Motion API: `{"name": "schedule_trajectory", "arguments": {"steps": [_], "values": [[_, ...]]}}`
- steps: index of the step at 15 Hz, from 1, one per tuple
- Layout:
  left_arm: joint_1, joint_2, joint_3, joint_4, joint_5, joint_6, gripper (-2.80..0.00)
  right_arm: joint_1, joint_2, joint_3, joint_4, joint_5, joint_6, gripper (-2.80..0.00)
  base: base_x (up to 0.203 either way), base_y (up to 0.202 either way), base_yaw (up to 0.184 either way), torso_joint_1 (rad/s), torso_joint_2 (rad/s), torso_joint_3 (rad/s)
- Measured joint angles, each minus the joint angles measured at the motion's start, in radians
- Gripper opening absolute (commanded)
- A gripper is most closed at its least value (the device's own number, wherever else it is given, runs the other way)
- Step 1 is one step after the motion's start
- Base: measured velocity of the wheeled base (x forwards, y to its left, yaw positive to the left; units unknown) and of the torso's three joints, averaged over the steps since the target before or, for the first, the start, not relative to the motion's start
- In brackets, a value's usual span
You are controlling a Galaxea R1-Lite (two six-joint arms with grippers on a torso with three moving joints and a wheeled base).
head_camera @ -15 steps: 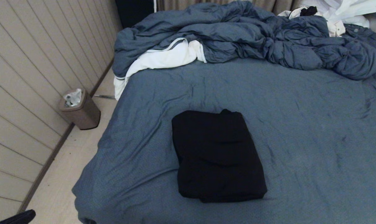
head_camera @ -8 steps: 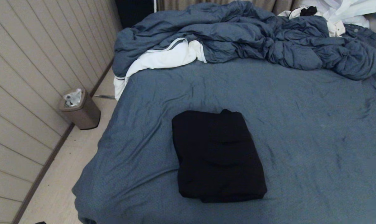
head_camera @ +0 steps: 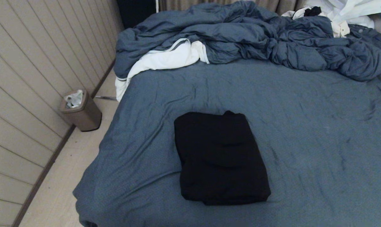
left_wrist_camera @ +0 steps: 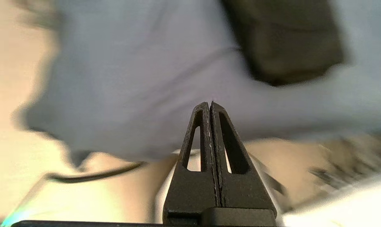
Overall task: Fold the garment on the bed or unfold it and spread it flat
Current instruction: Unfold the black sweatshirt
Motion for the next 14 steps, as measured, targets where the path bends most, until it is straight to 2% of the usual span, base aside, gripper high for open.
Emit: {"name": "schedule_trajectory", "arguments": {"steps": [1,3,4,5,7,9,10,11,14], "values": [[0.002,-0.036,0.021,-0.007,0.055,0.009,-2.80,0.000,-0.005,0.010,-0.013,0.002,0.007,-2.80,0.000,0.000,0.000,0.000,0.00,0.000],[0.002,-0.083,0.080,-0.076,0.218,0.051,-2.80,0.000,-0.010,0.019,-0.019,0.008,0.002,-2.80,0.000,0.000,0.000,0.000,0.00,0.000],[0.003,-0.094,0.099,-0.126,0.272,0.087,-2.80,0.000,-0.011,0.021,-0.026,0.021,-0.017,-2.80,0.000,0.000,0.000,0.000,0.00,0.000],[0.003,-0.101,0.110,-0.148,0.288,0.139,-2.80,0.000,-0.011,0.026,-0.042,0.039,-0.043,-2.80,0.000,0.000,0.000,0.000,0.00,0.000],[0.003,-0.110,0.120,-0.151,0.264,0.225,-2.80,0.000,-0.012,0.033,-0.061,0.107,-0.063,-2.80,0.000,0.000,0.000,0.000,0.00,0.000],[0.003,-0.114,0.122,-0.147,0.186,0.229,-2.80,0.000,-0.012,0.036,-0.069,0.175,-0.064,-2.80,0.000,0.000,0.000,0.000,0.00,0.000],[0.003,-0.116,0.122,-0.150,0.154,0.235,-2.80,0.000,-0.012,0.036,-0.072,0.176,-0.065,-2.80,0.000,0.000,0.000,0.000,0.00,0.000],[0.003,-0.116,0.123,-0.153,0.150,0.243,-2.80,0.000,-0.012,0.037,-0.072,0.165,-0.064,-2.80,0.000,0.000,0.000,0.000,0.00,0.000],[0.002,-0.116,0.123,-0.143,0.166,0.235,-2.80,0.000,-0.012,0.038,-0.071,0.121,-0.060,-2.80,0.000,0.000,0.000,0.000,0.00,0.000]]}}
